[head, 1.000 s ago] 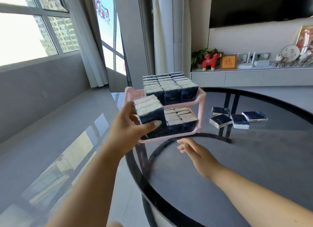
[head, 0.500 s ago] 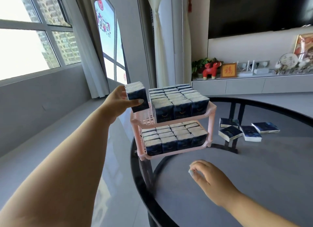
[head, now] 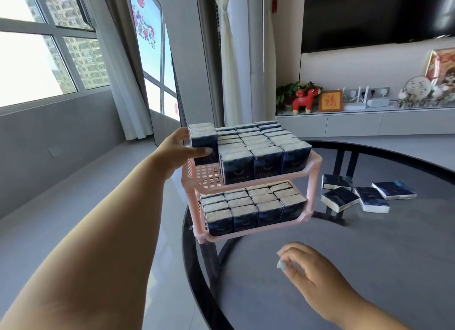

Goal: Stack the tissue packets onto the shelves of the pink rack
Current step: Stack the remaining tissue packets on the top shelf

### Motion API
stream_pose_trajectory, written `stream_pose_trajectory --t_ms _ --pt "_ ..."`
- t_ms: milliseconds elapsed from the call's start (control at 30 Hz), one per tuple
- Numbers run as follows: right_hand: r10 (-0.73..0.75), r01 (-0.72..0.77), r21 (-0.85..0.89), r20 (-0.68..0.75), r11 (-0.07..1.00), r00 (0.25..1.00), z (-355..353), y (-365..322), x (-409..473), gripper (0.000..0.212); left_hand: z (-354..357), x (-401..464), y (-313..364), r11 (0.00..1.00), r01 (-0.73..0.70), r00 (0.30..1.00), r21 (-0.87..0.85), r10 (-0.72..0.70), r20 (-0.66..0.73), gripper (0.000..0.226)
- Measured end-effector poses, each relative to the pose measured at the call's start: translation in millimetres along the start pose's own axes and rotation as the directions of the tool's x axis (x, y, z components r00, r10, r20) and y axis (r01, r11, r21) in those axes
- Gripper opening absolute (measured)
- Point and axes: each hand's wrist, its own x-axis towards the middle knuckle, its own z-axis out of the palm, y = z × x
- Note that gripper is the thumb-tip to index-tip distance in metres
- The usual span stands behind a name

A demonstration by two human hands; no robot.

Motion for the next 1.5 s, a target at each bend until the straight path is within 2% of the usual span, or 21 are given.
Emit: stream_pose_trajectory --t_ms 267,400,633,800,933,1033,1200,1400,1500 --pt "0.018 -0.018 0.013 0.0 1.0 1.0 0 0 -1 0.068 1 4 -10 0.989 0.129 0.991 0.066 -0.132 0.039 0.06" --pt "0.026 -0.026 0.019 0.006 0.999 1.0 0 -1 0 0.072 -1 6 -5 0.97 0.183 0.976 0.157 -0.199 0.092 0.084" --pt "0.035 -0.035 0.027 -0.002 0.999 0.999 -1 -3 -1 0.071 -2 3 1 0.984 0.071 0.993 0.161 -0.086 0.084 0.102" --pt "0.011 -0.01 0.027 -0.017 1.0 1.0 0 -3 -1 0.07 -1 4 1 0.957 0.01 0.999 0.291 -0.025 0.047 0.086" --pt "0.004 -0.004 0.025 -0.019 1.0 1.0 1 -1 -1 0.066 -1 11 -3 0.87 -0.037 0.998 0.491 0.061 -0.035 0.078" --pt "-0.005 0.005 0.028 -0.025 1.0 1.0 1 -1 0 0.065 1 11 -3 0.813 -0.051 0.995 0.58 0.091 -0.039 0.084" --pt "0.001 0.0 0.024 -0.032 1.0 1.0 1 -2 -1 0.068 3 6 8 0.634 -0.059 0.995 0.771 0.096 -0.003 0.102" --pt "-0.008 0.008 0.002 -0.021 1.0 1.0 1 1 1 0.067 1 0 11 0.671 -0.026 0.999 0.741 0.036 0.003 0.112" --pt "-0.007 0.007 -0.012 -0.019 1.0 1.0 2 3 1 0.057 -3 -3 15 0.714 -0.021 1.0 0.699 0.026 0.004 0.115"
